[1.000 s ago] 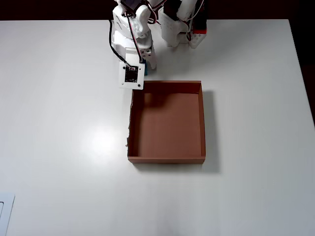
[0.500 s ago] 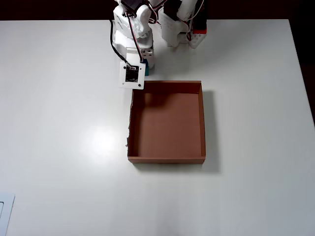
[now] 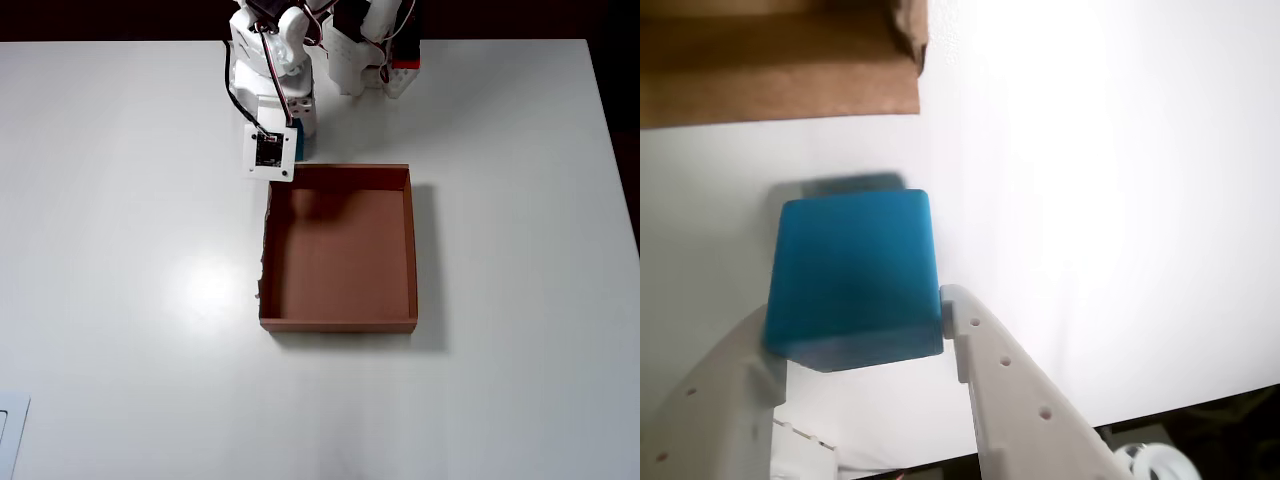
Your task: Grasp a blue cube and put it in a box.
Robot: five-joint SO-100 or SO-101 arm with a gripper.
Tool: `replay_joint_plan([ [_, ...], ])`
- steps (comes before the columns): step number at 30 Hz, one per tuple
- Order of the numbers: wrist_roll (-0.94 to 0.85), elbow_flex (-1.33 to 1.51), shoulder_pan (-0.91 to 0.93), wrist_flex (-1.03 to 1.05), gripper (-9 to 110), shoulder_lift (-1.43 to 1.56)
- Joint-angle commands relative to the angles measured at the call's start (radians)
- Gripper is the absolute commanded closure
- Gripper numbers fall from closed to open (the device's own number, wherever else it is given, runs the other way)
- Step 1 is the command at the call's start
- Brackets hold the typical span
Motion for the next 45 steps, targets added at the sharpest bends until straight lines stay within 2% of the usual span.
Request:
replay_joint_plan([
  [1, 0.014, -0.072, -0.014, 0.034, 86, 0.043],
  [8, 0.023, -0.091, -0.017, 0.046, 87, 0.043],
  [22, 0.114, -0.405, -0.089, 0.331, 87, 0.015],
  [35, 0.341, -0.729, -0.218, 0.488, 87, -0.118],
  [45, 0.532, -0.914, -0.336, 0.518, 88, -0.249],
])
